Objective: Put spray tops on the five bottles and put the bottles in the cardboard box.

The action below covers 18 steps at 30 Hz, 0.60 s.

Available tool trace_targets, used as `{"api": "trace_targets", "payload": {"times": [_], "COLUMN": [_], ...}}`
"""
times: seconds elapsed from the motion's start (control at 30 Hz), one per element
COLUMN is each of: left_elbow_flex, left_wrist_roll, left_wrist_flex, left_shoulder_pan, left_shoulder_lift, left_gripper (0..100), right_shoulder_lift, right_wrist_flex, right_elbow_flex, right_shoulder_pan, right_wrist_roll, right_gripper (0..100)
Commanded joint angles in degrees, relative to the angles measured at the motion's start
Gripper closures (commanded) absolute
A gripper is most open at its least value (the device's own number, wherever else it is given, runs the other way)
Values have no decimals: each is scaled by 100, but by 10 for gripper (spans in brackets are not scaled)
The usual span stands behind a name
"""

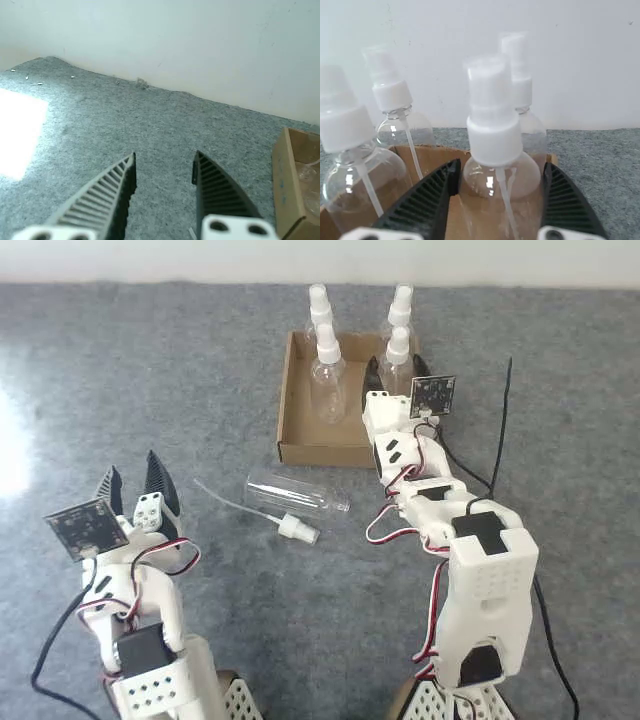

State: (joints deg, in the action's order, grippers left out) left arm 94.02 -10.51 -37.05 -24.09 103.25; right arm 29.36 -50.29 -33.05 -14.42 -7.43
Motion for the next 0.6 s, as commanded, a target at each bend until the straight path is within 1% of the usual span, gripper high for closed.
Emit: {"api": "trace_targets", "payload": {"times": [0.0,0.33,0.57], "left_elbow_flex": [-48,-48,-48], "left_wrist_roll": [44,44,44], "left_wrist_flex": [185,185,185], "left_shoulder_pan": [-26,-18,-18], "left_shoulder_lift": [114,114,114], "left_gripper": [826,826,826], "right_shoulder_lift": [-154,-382,-409], "right_wrist_flex": [48,119,356], "right_elbow_flex": [299,264,273], "right_shoulder_pan": [57,66,66], "right_wrist_roll": [97,97,123], "right_gripper": [779,778,776]}}
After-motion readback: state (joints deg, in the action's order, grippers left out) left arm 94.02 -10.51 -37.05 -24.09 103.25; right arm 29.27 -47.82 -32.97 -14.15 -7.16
